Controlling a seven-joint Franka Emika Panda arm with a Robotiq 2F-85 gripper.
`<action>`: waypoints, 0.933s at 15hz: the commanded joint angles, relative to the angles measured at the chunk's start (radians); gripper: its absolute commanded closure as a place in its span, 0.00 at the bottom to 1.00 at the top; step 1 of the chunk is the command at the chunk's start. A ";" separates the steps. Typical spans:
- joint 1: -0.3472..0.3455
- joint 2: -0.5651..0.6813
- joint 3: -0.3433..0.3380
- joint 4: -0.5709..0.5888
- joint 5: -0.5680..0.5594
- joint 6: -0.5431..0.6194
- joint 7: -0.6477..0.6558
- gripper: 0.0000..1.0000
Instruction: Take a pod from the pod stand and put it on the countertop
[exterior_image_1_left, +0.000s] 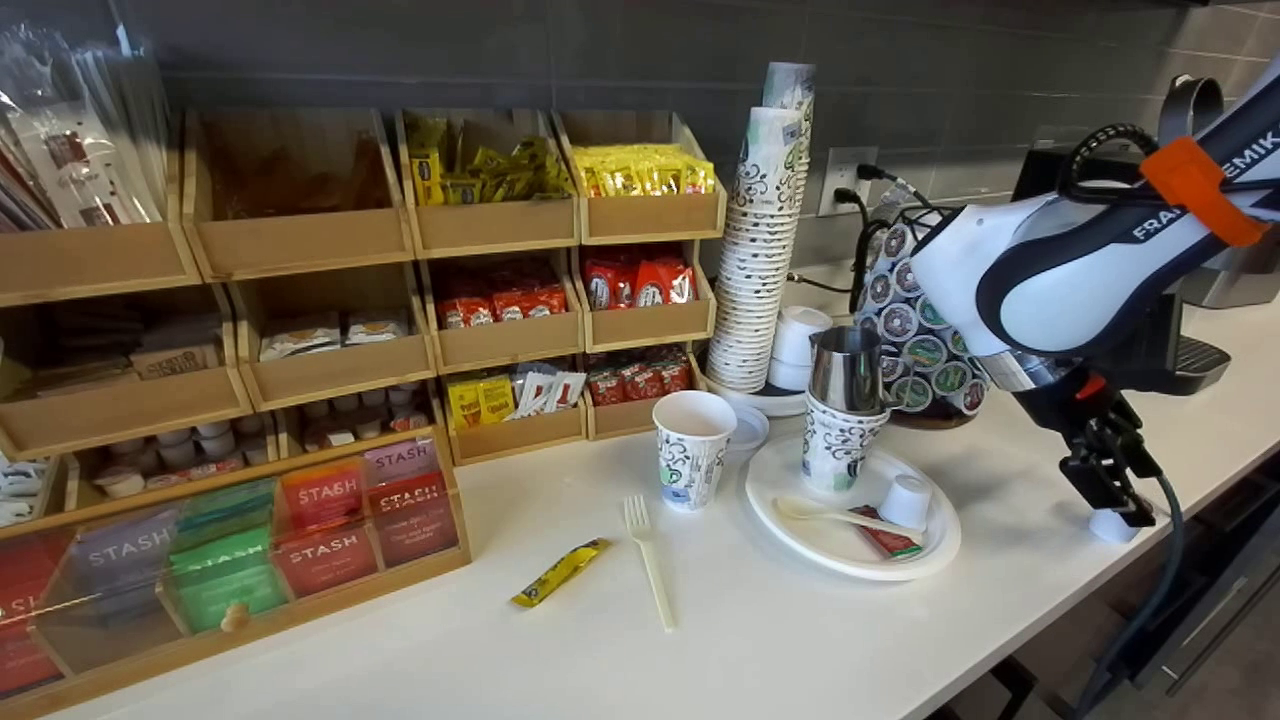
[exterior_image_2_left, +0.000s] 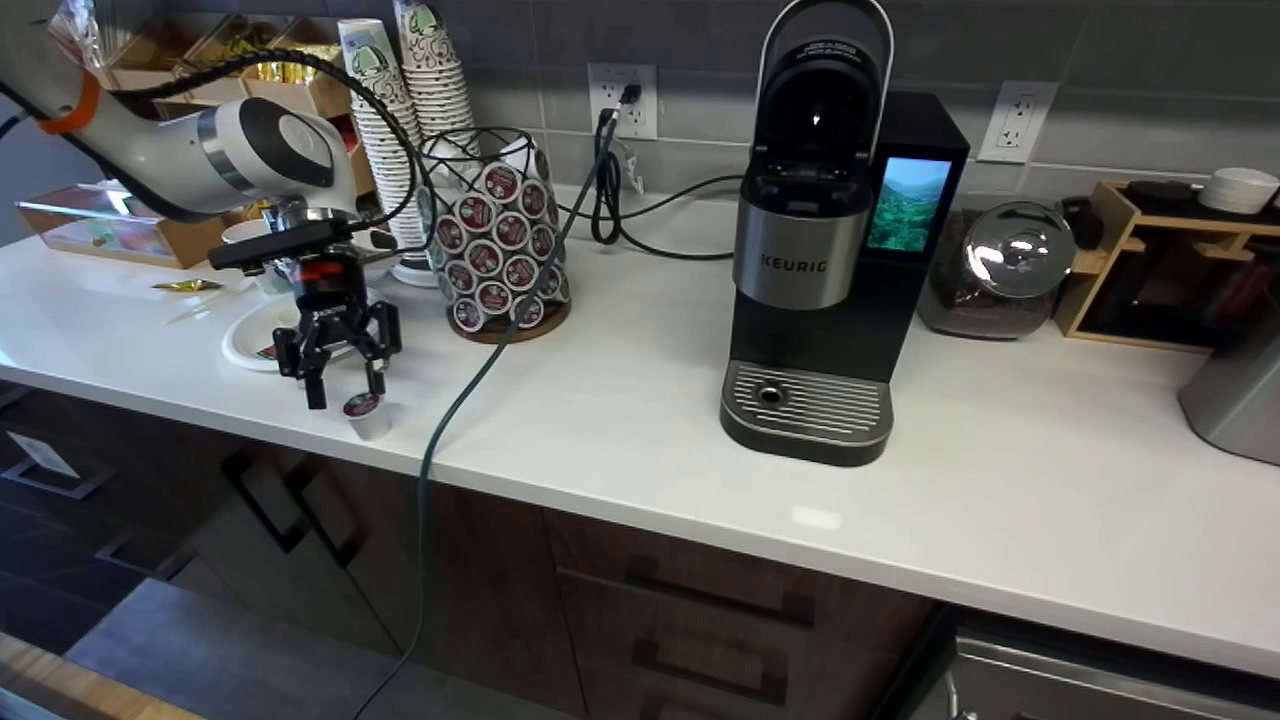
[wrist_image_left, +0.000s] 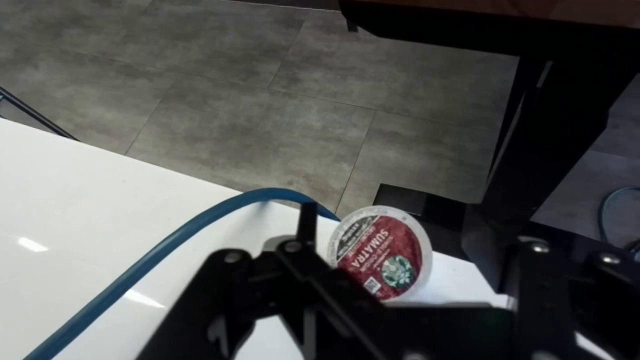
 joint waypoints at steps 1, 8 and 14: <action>-0.023 -0.016 0.012 0.017 0.056 0.035 0.003 0.00; -0.162 -0.258 -0.049 -0.041 0.277 -0.001 -0.111 0.00; -0.311 -0.482 -0.180 -0.102 0.432 -0.217 -0.330 0.00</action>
